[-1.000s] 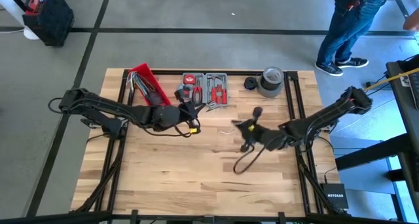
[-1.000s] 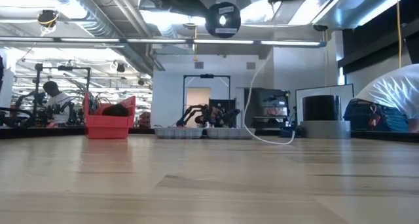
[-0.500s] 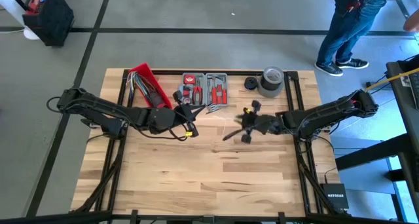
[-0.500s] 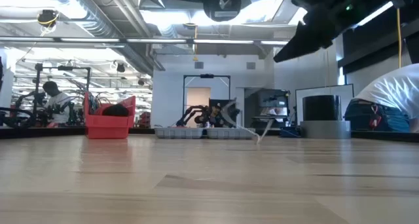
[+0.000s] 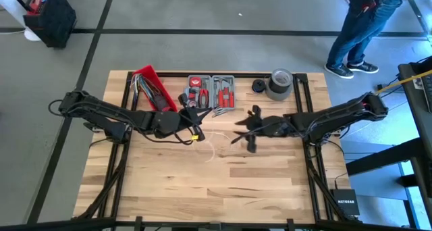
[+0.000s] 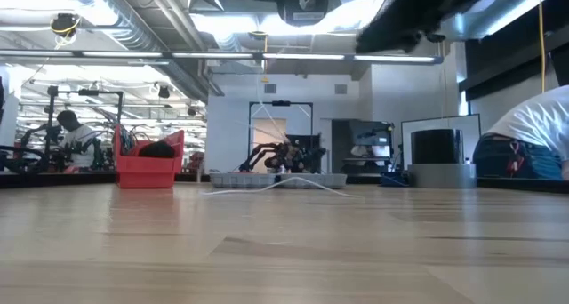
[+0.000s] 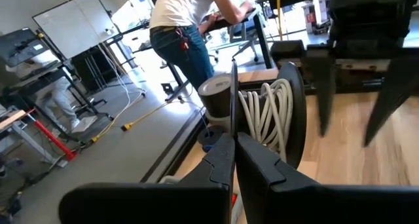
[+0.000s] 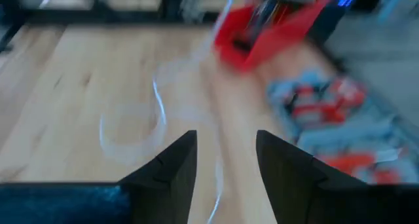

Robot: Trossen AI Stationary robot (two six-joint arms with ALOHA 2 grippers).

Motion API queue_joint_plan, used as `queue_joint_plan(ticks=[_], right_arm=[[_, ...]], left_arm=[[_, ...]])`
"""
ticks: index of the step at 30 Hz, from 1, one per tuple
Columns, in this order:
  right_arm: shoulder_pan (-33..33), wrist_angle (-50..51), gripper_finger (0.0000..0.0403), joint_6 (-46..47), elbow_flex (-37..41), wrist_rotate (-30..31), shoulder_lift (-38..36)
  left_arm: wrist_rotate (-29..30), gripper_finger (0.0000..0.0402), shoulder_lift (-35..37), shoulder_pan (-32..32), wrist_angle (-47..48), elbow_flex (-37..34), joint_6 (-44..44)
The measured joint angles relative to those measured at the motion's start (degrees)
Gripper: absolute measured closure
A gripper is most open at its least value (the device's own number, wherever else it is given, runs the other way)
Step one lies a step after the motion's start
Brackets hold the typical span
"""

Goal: Coil cords
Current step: Uncoil the white wire from the spool

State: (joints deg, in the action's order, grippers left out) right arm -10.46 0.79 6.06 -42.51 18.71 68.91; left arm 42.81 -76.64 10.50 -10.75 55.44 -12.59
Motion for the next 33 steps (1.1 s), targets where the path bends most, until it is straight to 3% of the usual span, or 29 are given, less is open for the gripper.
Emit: queue_joint_plan(ticks=[9, 12, 18, 24, 28, 33], right_arm=[[0.0, -29.8, 0.0242, -5.8, 1.9, 1.3, 15.8], [0.0, -37.5, 0.0242, -7.7, 1.3, 4.9, 20.7], [0.5, -40.0, 0.0242, -11.0, -1.4, 12.3, 25.5], [1.6, -39.9, 0.0247, -11.0, -2.2, 11.2, 26.0], [0.7, -39.8, 0.0284, -12.4, -2.2, 12.1, 26.0], [0.1, -39.9, 0.0381, -14.6, -2.2, 12.2, 25.9]], left_arm=[[-0.1, 0.0396, 0.0, 0.0, -0.8, 0.0, 0.2], [-0.3, 0.0396, -0.1, 0.0, -1.1, 0.0, 0.3], [-0.7, 0.0396, -0.7, 0.0, -2.0, 0.0, 0.3], [-0.7, 0.0396, -0.7, 0.1, -1.9, 0.0, 0.2], [-0.7, 0.0396, -0.7, 0.3, -1.9, 0.0, -0.1], [-0.7, 0.0396, -0.7, 0.3, -1.9, 0.0, -0.7]])
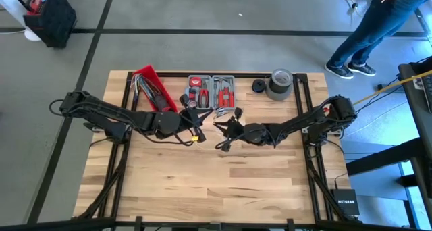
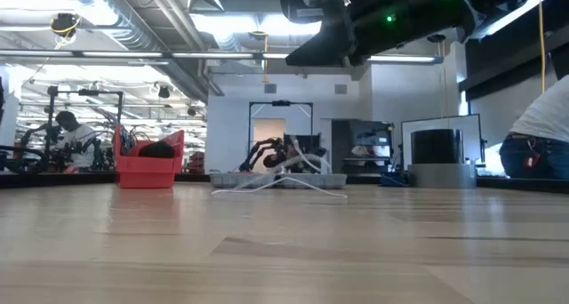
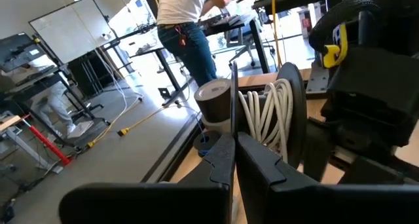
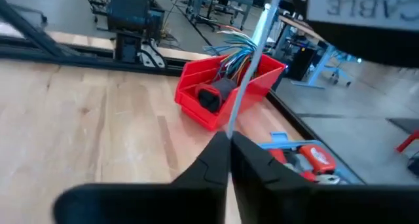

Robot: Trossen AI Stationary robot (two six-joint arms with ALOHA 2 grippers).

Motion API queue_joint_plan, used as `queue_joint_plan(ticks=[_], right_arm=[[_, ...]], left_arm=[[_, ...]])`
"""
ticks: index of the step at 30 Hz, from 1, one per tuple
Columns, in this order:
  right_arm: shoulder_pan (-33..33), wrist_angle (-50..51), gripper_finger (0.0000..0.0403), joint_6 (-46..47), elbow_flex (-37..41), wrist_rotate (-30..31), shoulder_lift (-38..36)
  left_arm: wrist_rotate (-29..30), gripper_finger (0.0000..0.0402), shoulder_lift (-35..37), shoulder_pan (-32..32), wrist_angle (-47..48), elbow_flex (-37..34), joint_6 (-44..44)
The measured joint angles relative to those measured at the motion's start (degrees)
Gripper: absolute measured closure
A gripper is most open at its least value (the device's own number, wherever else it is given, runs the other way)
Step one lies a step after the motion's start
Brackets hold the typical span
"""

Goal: Coil cords
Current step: Uncoil the white wire from the spool

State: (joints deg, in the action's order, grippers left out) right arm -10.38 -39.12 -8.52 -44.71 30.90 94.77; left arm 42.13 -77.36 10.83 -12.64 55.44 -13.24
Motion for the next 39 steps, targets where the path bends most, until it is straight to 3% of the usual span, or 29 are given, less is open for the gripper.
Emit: queue_joint_plan(ticks=[9, 12, 18, 21, 23, 27, 30, 34, 39], right_arm=[[-7.4, 1.7, 0.0396, -10.6, -5.3, 0.8, -0.1], [-11.3, 5.3, 0.0392, -16.9, -8.7, 6.8, -1.8], [-18.9, 12.2, 0.0391, -28.1, -10.9, 24.6, -8.7], [-21.2, 19.8, 0.0398, -27.1, -10.9, 31.4, -12.7], [-21.6, 28.0, 0.0398, -21.3, -10.9, 33.3, -14.8], [-21.1, 43.3, 0.0396, -3.7, -8.4, 32.1, -16.9], [-18.9, 45.3, 0.0399, 5.1, -3.5, 29.1, -16.4], [-14.1, 35.5, 0.0398, 10.4, 3.1, 19.8, -13.4], [-9.1, 18.7, 0.0397, 8.3, 5.3, 7.9, -5.8]], left_arm=[[0.0, 0.0396, 0.0, -0.2, 0.1, 0.0, -0.2], [0.0, 0.0396, 0.0, -0.2, 0.3, 0.0, -0.2], [0.0, 0.0396, 0.0, 0.0, 0.8, 0.0, -0.2], [0.0, 0.0396, 0.0, 0.0, 0.9, 0.0, -0.2], [0.0, 0.0396, 0.0, 0.0, 0.8, 0.0, 0.0], [0.0, 0.0396, 0.0, 0.0, 0.1, 0.0, -0.1], [0.0, 0.0396, 0.0, 0.0, -0.2, 0.0, 0.0], [0.0, 0.0396, 0.0, 0.0, -0.5, 0.0, 0.0], [0.0, 0.0396, 0.0, 0.0, -0.5, 0.0, 0.0]])
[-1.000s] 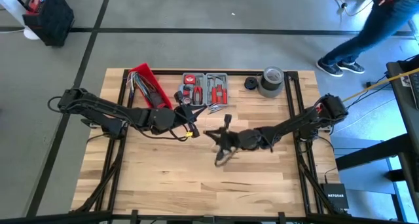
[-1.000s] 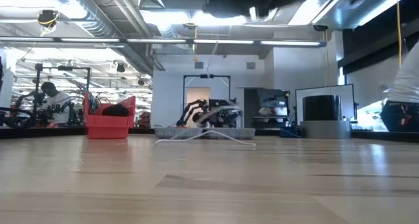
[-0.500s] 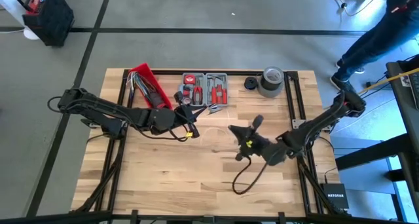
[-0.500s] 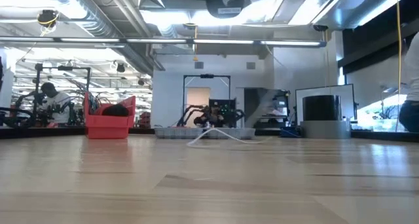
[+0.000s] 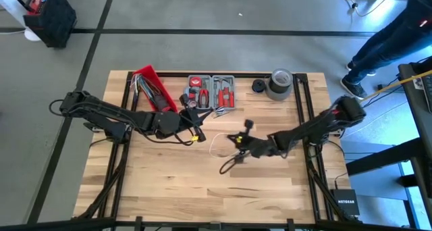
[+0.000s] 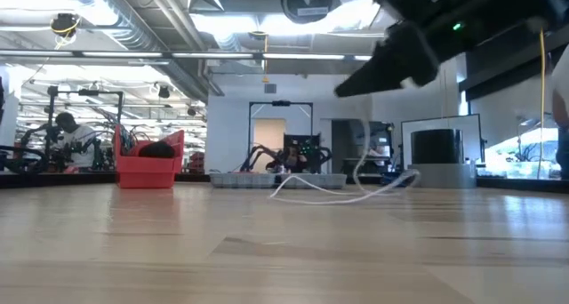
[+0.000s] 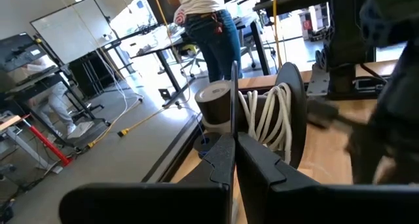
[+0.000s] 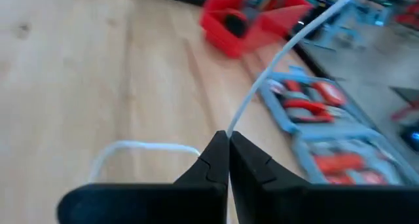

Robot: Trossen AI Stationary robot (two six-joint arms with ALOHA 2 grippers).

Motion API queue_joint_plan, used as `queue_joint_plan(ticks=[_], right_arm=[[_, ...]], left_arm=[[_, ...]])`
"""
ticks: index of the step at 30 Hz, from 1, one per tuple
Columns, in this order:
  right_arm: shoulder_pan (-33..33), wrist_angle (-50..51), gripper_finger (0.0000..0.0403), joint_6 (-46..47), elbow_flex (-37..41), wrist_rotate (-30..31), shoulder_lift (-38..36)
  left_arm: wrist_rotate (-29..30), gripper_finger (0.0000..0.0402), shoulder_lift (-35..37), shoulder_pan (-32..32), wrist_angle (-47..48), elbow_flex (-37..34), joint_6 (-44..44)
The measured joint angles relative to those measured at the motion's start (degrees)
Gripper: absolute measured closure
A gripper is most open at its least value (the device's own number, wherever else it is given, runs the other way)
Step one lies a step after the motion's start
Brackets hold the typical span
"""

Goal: Coil cords
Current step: Uncoil the white wire from the spool

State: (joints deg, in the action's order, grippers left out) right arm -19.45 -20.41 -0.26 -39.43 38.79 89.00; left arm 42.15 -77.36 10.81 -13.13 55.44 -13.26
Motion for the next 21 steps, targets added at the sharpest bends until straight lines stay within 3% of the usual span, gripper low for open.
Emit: queue_joint_plan(ticks=[5, 10, 16, 21], right_arm=[[1.2, -6.8, 0.0396, -7.0, -6.5, -7.9, 6.2], [-0.6, -3.4, 0.0396, -17.7, -16.4, -8.7, 7.0], [-5.8, 10.1, 0.0396, -30.7, -25.0, 6.9, 1.3], [-9.7, 20.5, 0.0396, -30.0, -25.7, 16.9, -7.4]], left_arm=[[0.0, 0.0396, 0.0, -0.1, 0.1, 0.0, -0.1], [0.0, 0.0396, 0.0, -0.1, 0.7, 0.0, -0.2], [0.0, 0.0396, 0.0, 0.0, 1.3, 0.0, -0.5], [0.0, 0.0396, 0.0, 0.0, 1.4, 0.0, -0.6]])
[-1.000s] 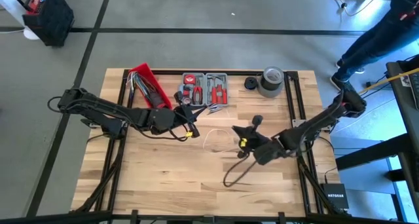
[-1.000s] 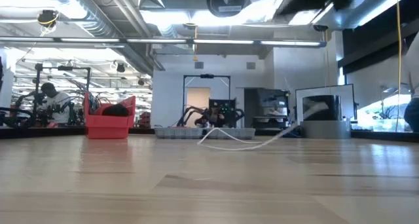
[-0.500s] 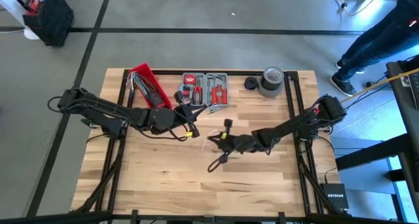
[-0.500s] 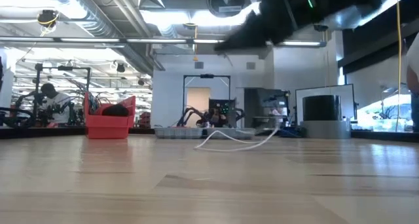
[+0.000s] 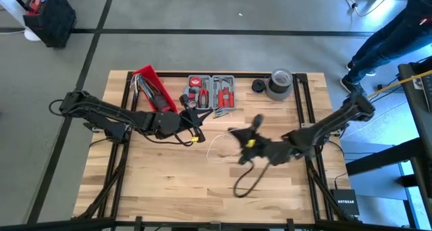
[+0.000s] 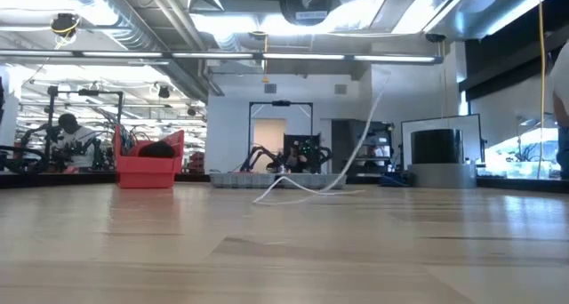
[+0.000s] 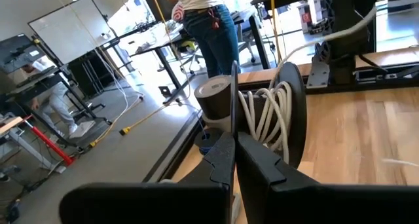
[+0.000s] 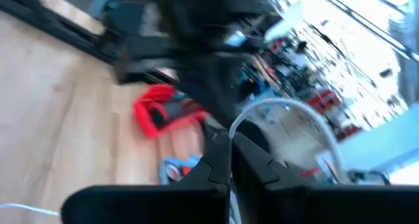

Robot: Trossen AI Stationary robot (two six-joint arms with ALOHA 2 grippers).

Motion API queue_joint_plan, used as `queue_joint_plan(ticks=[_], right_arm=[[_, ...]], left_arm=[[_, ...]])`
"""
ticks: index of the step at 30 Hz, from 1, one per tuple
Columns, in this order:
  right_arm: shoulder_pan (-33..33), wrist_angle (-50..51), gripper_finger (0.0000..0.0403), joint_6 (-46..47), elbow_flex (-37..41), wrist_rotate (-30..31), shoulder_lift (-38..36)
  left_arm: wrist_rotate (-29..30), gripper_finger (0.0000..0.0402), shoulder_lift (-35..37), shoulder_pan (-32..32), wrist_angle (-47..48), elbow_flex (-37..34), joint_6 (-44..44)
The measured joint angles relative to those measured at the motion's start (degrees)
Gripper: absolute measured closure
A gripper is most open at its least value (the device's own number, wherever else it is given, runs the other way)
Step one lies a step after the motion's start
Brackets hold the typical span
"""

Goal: Coil cords
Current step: Uncoil the white wire from the spool

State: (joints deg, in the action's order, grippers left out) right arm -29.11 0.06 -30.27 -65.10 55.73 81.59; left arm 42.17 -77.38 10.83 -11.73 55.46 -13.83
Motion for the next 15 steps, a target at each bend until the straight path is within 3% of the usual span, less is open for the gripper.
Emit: queue_joint_plan(ticks=[4, 10, 12, 15], right_arm=[[-2.9, 14.0, 0.0395, 11.2, 0.0, 4.7, -6.5], [-4.7, 37.2, 0.0395, 40.4, 2.5, 3.2, -9.3], [-4.7, 38.9, 0.0395, 47.1, 6.2, 1.8, -8.8], [-4.6, 32.5, 0.0395, 53.7, 13.7, 0.8, -7.5]], left_arm=[[0.0, 0.0396, 0.0, 0.0, -0.1, 0.0, 0.1], [0.0, 0.0396, 0.0, 0.0, -0.5, 0.0, 0.1], [0.0, 0.0396, 0.0, 0.0, -0.4, 0.0, 0.1], [0.0, 0.0396, 0.0, 0.0, -0.9, 0.0, 0.2]])
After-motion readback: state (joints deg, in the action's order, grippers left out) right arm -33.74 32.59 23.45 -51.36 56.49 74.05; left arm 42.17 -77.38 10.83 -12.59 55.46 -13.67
